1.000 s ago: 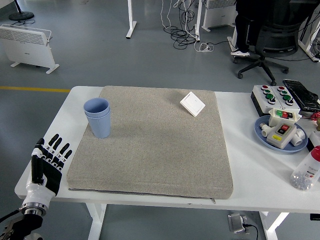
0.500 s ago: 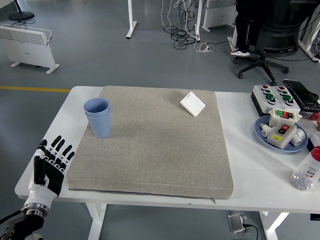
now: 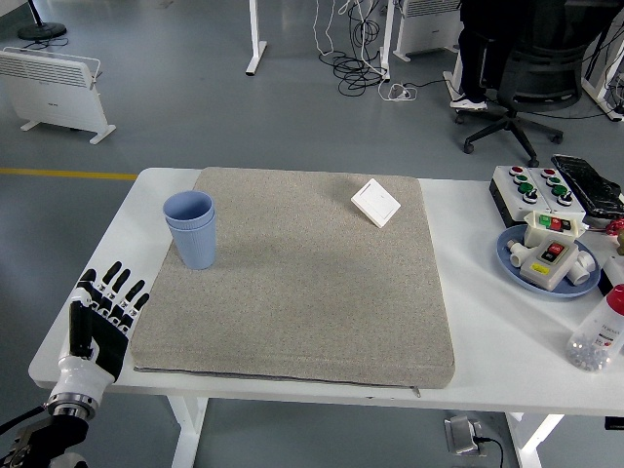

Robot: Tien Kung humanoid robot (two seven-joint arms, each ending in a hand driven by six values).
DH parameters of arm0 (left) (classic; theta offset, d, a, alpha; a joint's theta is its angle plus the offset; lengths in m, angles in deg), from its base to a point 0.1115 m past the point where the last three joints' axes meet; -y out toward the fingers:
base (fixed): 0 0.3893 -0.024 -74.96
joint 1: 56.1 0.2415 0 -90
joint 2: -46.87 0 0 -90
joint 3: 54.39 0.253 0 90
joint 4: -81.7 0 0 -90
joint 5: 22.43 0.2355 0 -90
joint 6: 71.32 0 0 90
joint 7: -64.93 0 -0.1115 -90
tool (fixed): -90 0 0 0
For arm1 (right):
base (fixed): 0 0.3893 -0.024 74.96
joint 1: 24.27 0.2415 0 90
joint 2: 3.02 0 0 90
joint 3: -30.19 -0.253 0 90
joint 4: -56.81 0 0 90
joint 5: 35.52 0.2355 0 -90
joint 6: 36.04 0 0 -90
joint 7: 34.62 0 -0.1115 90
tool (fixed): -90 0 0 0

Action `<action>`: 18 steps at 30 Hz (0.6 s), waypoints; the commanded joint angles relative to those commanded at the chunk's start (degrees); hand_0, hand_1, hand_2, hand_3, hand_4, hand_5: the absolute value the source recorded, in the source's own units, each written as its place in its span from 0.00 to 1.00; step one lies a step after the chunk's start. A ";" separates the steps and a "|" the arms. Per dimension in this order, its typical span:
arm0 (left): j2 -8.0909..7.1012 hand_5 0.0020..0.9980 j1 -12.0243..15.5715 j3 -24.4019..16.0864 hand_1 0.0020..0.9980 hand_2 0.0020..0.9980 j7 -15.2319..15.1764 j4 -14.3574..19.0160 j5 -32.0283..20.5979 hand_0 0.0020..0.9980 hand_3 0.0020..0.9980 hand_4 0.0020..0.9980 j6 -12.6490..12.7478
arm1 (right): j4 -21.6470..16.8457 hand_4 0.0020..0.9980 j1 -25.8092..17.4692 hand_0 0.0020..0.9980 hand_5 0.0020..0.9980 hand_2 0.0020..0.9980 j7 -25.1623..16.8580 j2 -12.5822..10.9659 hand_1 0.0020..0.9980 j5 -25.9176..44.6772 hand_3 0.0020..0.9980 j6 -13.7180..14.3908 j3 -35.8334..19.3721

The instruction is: Push cup pick cup insert cup

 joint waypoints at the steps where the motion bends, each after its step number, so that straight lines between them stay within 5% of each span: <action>1: 0.00 1.00 -0.14 0.10 0.90 0.99 0.01 0.01 0.02 0.88 0.91 0.59 -0.02 | 0.00 0.07 0.01 0.76 0.48 0.66 -0.01 0.02 0.63 0.06 0.56 0.00 -0.09; 18: 0.00 1.00 -1.04 0.53 0.91 1.00 -0.03 -0.11 0.22 0.89 0.92 0.60 0.06 | 0.00 0.07 0.36 0.76 0.47 0.66 -0.13 0.16 0.63 0.44 0.56 -0.08 -0.28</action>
